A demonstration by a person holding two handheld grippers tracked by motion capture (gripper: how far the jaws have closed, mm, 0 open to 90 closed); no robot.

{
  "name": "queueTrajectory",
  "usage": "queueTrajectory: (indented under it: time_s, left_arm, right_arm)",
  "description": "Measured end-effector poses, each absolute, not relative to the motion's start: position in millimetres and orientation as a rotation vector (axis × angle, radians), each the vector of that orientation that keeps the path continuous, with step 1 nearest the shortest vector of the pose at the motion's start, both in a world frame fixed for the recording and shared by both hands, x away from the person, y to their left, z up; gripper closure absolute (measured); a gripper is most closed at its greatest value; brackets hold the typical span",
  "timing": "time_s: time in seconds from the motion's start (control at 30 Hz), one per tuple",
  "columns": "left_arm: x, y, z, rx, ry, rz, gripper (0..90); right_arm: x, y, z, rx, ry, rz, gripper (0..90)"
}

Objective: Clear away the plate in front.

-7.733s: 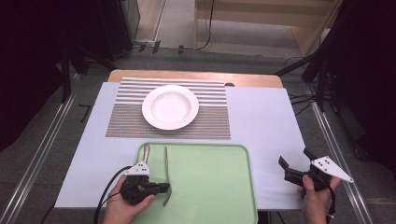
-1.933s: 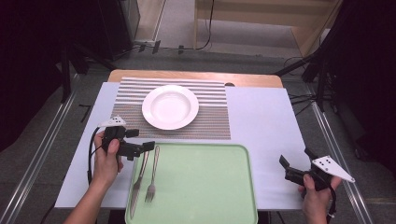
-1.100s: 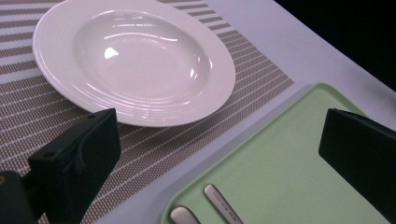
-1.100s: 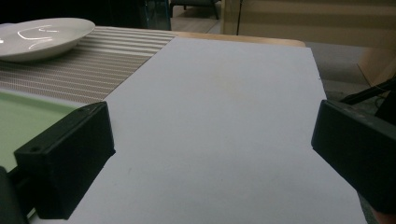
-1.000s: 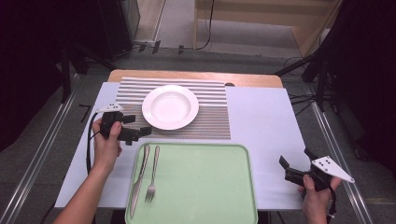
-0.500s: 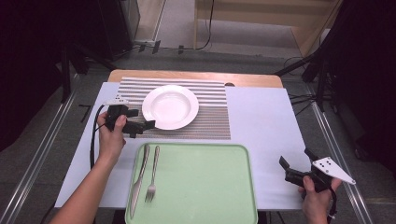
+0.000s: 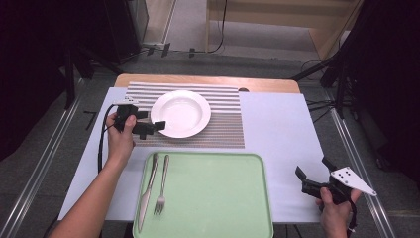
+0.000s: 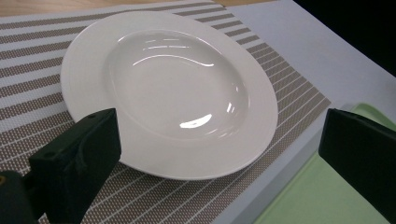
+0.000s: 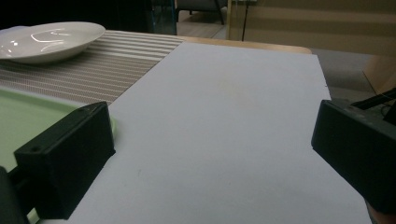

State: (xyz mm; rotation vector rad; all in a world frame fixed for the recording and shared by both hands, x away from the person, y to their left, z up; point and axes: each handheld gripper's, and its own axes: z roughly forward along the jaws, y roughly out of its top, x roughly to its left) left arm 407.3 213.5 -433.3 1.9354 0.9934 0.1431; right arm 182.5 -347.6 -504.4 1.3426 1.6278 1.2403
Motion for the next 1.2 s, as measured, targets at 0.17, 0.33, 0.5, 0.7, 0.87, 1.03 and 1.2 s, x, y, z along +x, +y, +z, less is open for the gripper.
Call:
queueTrajectory:
  time_s: [0.17,0.33,0.5,0.7,0.87,1.03,1.2]
  left_arm:
    - [414.6,211.6,-431.7,1.932,0.996,0.142,0.0]
    - [423.7,212.3,-431.3,1.921,1.014,0.132,0.0]
    - [429.6,212.0,-429.7,1.914,1.028,0.135,0.0]
    - [435.4,210.9,-432.8,1.913,1.042,0.116,0.0]
    - [444.5,212.0,-440.4,1.91,1.083,0.106,0.0]
    - [453.1,215.4,-448.4,1.897,1.121,0.097,0.0]
    - [461.1,220.9,-457.1,1.874,1.16,0.078,0.0]
  right_arm:
    - [182.2,-347.5,-504.3,1.341,1.63,1.242,0.0]
    - [182.6,-347.0,-504.3,1.346,1.63,1.247,0.0]
    - [182.4,-347.3,-503.8,1.335,1.631,1.242,0.0]
    - [183.7,-347.5,-503.7,1.324,1.63,1.245,0.0]
    - [182.9,-346.3,-503.5,1.327,1.632,1.242,0.0]
    - [180.9,-347.3,-504.2,1.341,1.637,1.24,0.0]
    - [181.2,-349.2,-504.2,1.334,1.627,1.244,0.0]
